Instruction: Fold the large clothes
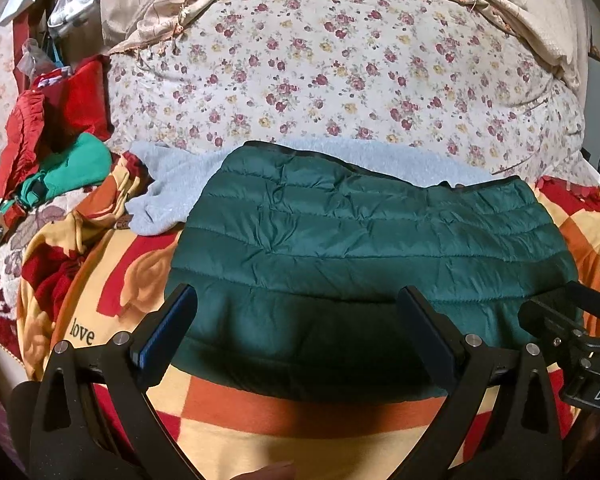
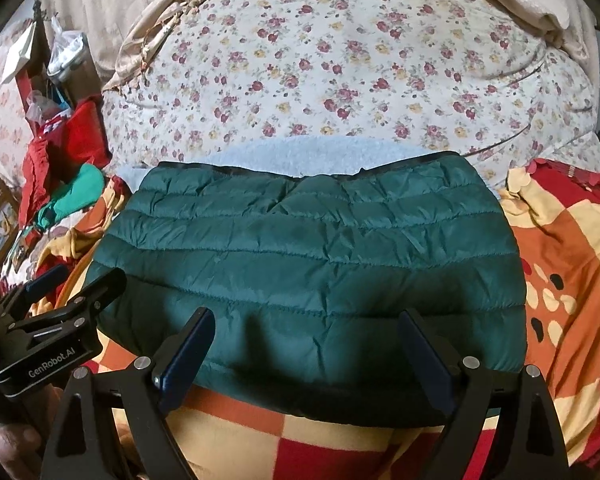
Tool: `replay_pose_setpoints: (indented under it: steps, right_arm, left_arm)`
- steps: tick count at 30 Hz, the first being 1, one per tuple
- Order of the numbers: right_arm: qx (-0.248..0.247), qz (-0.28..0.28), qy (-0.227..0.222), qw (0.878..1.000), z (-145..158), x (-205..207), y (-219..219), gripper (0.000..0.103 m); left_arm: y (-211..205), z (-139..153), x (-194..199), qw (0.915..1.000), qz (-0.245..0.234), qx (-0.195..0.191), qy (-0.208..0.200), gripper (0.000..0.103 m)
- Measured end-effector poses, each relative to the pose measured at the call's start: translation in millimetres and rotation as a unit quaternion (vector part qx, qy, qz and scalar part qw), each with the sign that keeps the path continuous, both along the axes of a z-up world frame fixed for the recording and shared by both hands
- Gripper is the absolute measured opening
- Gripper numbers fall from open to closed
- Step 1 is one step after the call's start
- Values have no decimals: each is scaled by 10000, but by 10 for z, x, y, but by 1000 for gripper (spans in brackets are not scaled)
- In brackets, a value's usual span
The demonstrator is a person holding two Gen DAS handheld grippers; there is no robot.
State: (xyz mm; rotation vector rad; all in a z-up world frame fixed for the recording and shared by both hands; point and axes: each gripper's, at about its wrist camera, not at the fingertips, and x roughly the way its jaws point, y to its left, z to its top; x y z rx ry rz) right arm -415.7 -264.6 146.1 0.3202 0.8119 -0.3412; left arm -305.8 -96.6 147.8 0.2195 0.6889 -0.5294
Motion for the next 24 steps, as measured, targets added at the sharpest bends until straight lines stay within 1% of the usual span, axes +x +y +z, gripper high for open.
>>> replay_pose_setpoints:
  steps: [24]
  right_arm:
    - [-62, 22, 66, 10000, -40, 39, 18, 91]
  left_arm:
    - [-26, -18, -19, 10000, -11, 3, 18, 100]
